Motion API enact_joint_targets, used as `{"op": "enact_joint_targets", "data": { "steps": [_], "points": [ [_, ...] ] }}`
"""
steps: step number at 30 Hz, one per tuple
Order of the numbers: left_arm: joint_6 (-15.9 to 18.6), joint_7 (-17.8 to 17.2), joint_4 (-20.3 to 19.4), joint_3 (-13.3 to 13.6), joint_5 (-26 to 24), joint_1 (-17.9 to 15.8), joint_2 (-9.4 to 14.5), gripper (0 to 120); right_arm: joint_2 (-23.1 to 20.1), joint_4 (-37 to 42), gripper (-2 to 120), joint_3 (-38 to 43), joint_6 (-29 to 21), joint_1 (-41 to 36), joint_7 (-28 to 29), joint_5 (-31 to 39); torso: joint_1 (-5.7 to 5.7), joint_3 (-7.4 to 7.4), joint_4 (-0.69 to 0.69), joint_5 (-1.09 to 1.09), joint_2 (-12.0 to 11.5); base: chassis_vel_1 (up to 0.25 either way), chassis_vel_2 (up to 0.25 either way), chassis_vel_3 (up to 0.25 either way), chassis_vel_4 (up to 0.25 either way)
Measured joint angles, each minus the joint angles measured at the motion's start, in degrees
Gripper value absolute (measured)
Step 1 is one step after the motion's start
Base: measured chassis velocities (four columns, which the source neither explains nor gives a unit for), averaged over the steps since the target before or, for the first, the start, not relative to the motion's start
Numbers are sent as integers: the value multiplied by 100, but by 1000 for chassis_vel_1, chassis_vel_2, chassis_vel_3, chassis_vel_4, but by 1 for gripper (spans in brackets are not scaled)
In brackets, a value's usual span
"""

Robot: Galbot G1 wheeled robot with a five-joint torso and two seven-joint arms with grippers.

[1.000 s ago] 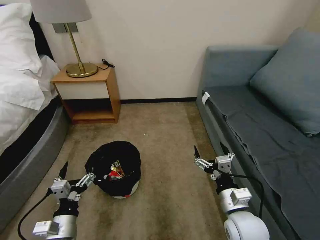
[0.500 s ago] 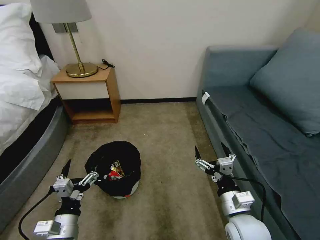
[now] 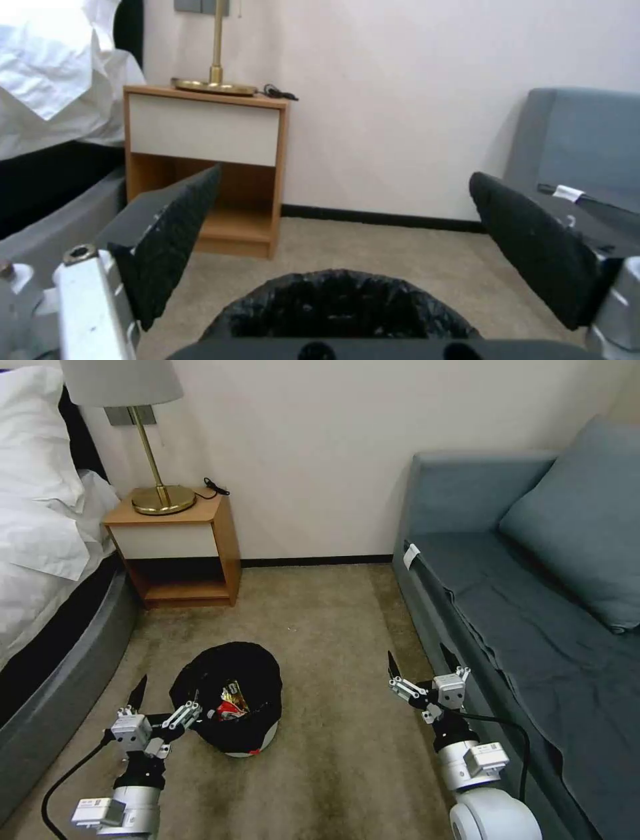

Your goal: Pick up the trash bin, then pick up the garbage on the floor and place it into the trash bin.

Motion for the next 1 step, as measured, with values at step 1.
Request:
{"op": "enact_joint_targets", "data": {
  "steps": [1],
  "points": [
    [0, 0, 0, 0, 0, 0, 0, 100, 0, 0, 100, 0, 0, 0, 0, 0, 0, 0, 0, 0, 0, 0, 0, 0, 0]
  ]
}}
